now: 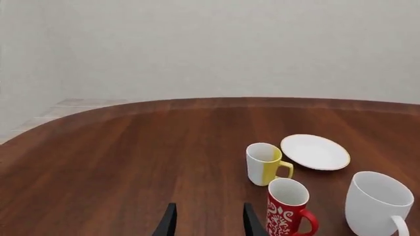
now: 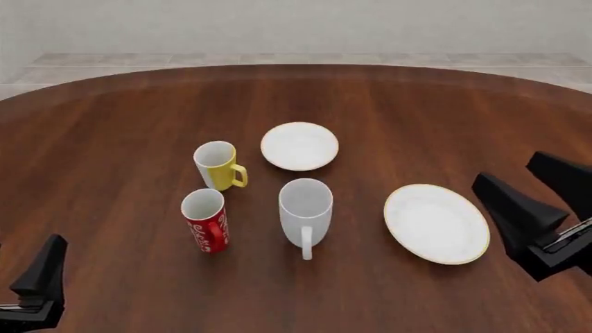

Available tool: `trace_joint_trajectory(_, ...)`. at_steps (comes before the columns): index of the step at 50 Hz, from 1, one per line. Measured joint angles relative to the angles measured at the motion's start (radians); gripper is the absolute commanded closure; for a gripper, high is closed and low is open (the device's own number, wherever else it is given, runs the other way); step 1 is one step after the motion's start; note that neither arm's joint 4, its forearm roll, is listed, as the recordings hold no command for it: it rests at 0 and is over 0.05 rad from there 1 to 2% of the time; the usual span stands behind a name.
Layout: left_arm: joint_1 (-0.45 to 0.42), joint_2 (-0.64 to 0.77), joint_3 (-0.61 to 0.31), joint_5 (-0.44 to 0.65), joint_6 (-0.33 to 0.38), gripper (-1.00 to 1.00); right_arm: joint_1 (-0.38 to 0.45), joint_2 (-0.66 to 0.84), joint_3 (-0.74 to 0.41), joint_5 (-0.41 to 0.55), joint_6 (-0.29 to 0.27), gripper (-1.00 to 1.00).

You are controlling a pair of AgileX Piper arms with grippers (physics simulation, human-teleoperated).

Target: Put the white mug on the left plate.

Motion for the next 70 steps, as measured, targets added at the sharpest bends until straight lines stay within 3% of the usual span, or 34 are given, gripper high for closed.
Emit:
trace_joint_trajectory(29,0.005,0.0,-0.001,-0.004,-0.005,-1.0,0.089,0.228,-0.144,-0.056,-0.007,-1.0)
trace_joint_trajectory(70,0.009,0.001,-0.004,-0.004,-0.012,-1.0,0.21,0.34,-0.332,0.075,-0.001,-1.0)
